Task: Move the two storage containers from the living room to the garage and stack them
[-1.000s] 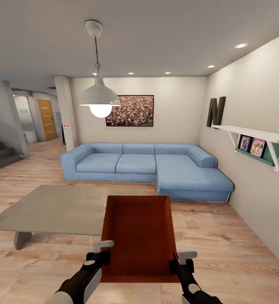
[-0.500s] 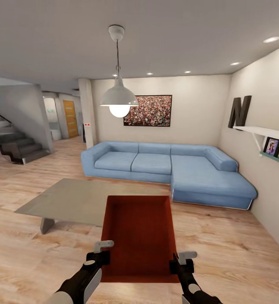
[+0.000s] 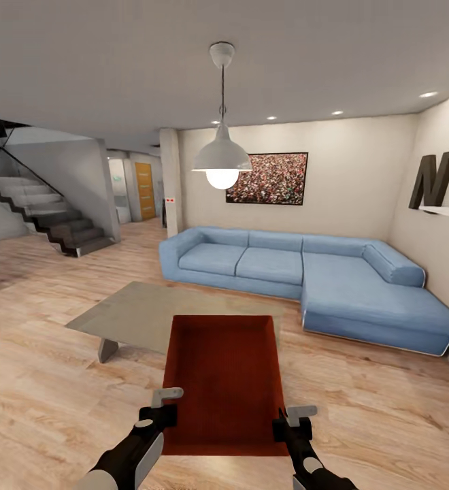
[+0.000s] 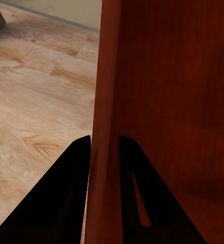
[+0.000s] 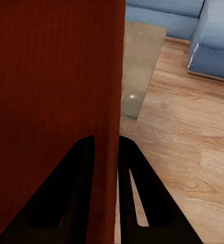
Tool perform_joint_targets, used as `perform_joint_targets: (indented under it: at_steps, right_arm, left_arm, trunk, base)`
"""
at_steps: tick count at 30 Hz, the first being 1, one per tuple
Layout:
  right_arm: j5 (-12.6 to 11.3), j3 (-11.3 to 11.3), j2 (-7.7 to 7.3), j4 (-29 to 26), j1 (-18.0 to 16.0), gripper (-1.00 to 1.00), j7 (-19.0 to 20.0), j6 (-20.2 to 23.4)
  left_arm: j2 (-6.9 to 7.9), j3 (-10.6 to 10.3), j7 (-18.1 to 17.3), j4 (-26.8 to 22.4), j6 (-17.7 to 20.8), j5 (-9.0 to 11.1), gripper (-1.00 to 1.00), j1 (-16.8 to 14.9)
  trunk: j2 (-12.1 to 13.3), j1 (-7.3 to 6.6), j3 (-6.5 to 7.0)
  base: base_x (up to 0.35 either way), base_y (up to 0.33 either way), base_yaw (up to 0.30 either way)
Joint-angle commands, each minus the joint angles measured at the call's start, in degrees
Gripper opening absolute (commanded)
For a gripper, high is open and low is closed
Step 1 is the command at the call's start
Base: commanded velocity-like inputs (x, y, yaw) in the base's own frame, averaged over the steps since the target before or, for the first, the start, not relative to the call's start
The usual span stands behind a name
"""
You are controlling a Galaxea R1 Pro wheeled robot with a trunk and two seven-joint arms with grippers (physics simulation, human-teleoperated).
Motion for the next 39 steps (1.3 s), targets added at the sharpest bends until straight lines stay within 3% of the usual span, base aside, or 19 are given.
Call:
perform_joint_targets:
  at_steps: [1, 39]
  right_arm:
    - [0.21, -2.36, 0.04, -0.16, -0.09, -1.00, -0.34, -0.15]
    - [0.24, -2.36, 0.04, -0.16, -0.09, -1.00, -0.33, -0.15]
  left_arm:
    - [0.04, -0.05, 0.93, -0.07, 0.35, -0.06, -1.00, 0.00]
    - [0.04, -0.05, 0.93, -0.07, 0.35, -0.11, -1.00, 0.00]
  trunk:
    - [-0.09, 0.02, -0.10]
    - [-0.09, 0.02, -0.10]
  base:
    - [0.000, 0.000, 0.273]
    - [0.000, 0.000, 0.275]
